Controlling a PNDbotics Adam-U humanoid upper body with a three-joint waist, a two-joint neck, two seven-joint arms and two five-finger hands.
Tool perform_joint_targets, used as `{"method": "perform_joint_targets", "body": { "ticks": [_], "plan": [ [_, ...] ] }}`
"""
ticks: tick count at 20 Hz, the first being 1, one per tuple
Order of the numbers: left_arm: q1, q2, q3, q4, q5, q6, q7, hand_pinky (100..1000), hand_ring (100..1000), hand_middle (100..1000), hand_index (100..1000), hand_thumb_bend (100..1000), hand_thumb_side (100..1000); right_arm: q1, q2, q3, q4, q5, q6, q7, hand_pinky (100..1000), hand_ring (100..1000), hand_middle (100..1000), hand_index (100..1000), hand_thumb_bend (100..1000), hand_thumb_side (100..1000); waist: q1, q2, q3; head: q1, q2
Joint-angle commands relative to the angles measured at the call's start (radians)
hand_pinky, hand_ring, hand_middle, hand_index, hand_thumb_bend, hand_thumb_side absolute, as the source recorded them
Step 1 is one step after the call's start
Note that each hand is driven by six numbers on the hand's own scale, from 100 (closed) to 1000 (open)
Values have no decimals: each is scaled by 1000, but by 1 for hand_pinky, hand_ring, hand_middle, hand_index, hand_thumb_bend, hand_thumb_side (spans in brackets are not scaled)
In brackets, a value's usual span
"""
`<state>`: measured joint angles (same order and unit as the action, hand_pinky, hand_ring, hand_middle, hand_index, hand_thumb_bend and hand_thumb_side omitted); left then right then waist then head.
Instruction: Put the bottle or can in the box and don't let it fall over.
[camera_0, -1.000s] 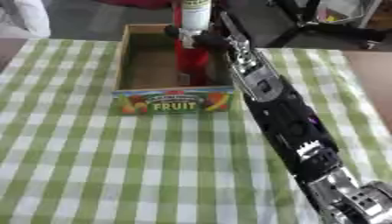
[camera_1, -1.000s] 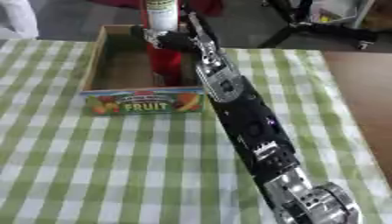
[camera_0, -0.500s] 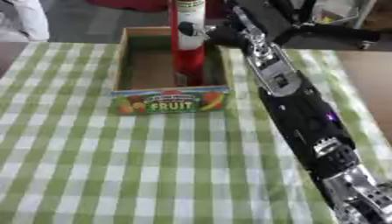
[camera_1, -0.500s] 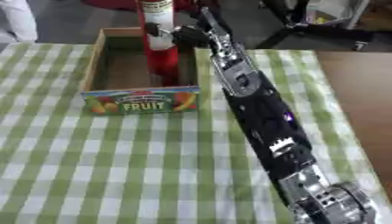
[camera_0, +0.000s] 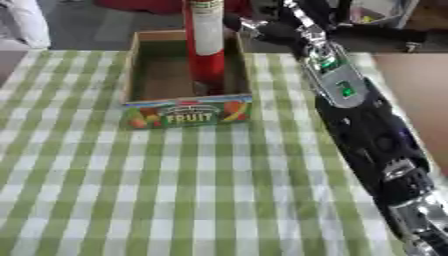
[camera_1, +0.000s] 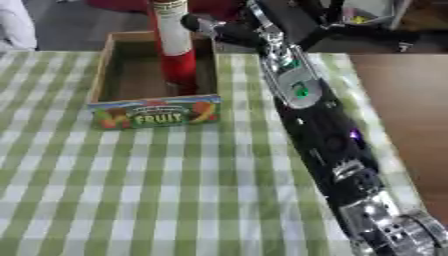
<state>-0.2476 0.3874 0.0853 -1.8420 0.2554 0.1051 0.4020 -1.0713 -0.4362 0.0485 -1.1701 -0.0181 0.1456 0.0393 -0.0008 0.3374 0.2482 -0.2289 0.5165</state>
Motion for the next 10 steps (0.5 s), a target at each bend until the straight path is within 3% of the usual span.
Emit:
{"method": "perform_joint_targets", "body": {
  "ticks": [1, 7, 10],
  "plan": [
    [2, 34, 14, -8, -5, -3, 3, 864, 892, 781, 791, 666, 710, 19, -54, 5, -85, -47, 13, 11, 985, 962, 1000, 963, 789, 313, 9, -36, -9, 8, 15],
    [17, 41, 16, -4, -8, -3, 5, 865, 892, 782, 792, 667, 707, 134, -127, 7, -226, -123, 43, 36, 985, 968, 1000, 967, 709, 125, 19, -67, -39, 26, 35],
    [21, 44, 17, -3, -8, -3, 6, 865, 892, 782, 792, 668, 707, 210, -162, 1, -320, -148, 54, 39, 984, 969, 1000, 972, 679, 100, 23, -79, -52, 37, 44]
  ]
}}
